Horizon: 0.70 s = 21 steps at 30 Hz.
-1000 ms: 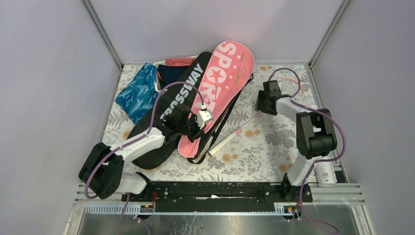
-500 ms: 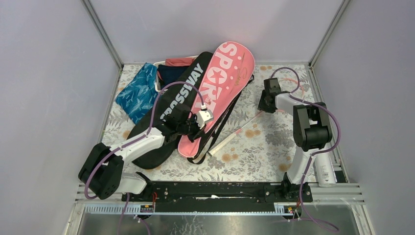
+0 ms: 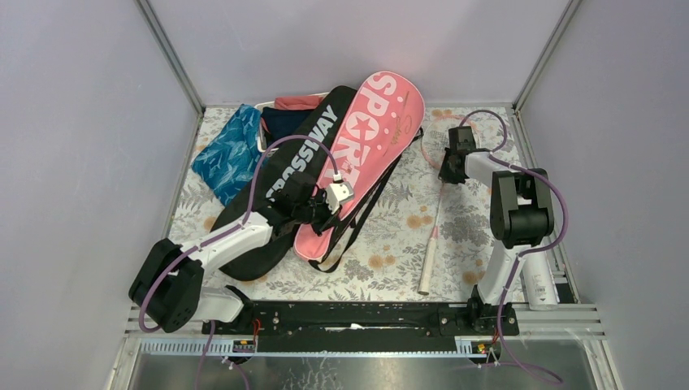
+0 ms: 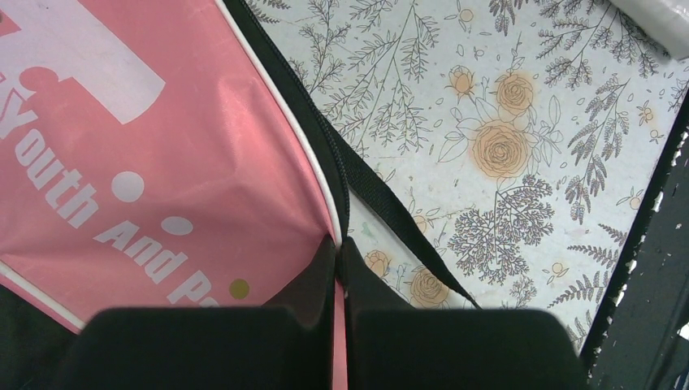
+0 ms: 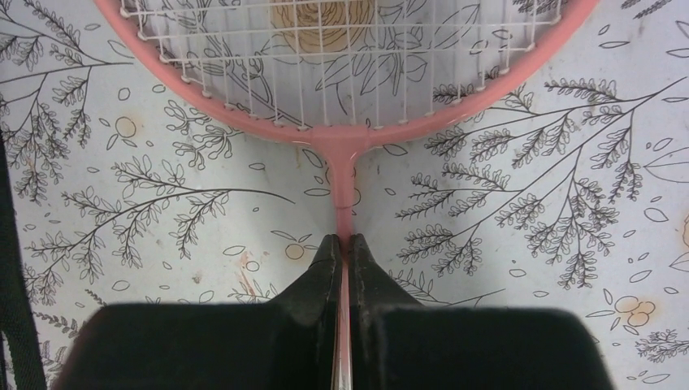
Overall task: Pack up the badminton gear
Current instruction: Pick up the racket from the center of the board.
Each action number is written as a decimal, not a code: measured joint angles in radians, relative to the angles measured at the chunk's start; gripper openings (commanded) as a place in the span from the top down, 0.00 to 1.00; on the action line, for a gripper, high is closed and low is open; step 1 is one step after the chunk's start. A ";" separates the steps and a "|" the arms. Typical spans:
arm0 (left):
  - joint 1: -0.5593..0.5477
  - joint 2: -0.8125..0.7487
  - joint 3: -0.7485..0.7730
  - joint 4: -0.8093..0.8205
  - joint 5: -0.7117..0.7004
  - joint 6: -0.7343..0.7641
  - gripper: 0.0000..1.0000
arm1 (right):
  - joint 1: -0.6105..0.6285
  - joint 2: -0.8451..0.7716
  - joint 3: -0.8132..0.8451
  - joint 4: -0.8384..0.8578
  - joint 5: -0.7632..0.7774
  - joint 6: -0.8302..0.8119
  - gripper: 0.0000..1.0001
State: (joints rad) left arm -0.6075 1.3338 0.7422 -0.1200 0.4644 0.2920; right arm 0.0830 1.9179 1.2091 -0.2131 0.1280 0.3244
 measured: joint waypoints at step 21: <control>0.000 0.015 0.023 -0.005 0.023 0.044 0.84 | -0.008 -0.021 -0.010 -0.037 -0.058 -0.005 1.00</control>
State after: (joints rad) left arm -0.6079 1.3491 0.7650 -0.1253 0.4877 0.3359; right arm 0.0753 1.8965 1.1988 -0.2504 0.0700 0.3195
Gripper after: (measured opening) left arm 0.151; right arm 0.023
